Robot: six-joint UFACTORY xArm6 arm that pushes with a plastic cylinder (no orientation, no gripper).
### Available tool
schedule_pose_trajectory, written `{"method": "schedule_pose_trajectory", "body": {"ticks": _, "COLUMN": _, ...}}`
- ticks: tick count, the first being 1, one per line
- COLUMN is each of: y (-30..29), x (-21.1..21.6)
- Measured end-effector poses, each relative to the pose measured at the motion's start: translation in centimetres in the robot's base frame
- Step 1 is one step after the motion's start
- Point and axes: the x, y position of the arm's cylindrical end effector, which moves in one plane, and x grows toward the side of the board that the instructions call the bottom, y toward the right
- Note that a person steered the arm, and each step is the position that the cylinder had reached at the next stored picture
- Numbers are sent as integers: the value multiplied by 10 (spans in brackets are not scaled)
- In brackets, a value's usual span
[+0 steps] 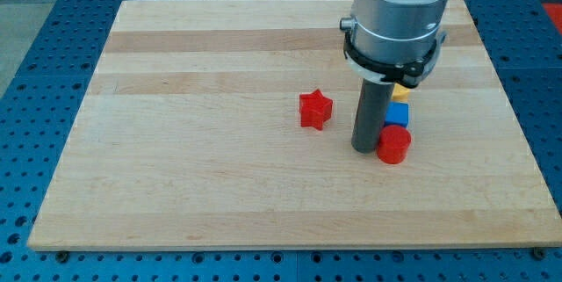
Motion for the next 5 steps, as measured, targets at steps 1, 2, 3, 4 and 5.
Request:
{"method": "schedule_pose_trajectory", "body": {"ticks": 1, "y": 7, "x": 0}}
{"method": "schedule_pose_trajectory", "body": {"ticks": 2, "y": 2, "x": -6}}
{"method": "schedule_pose_trajectory", "body": {"ticks": 3, "y": -12, "x": -21}}
{"method": "schedule_pose_trajectory", "body": {"ticks": 4, "y": -12, "x": -33}}
{"method": "schedule_pose_trajectory", "body": {"ticks": 5, "y": 5, "x": -36}}
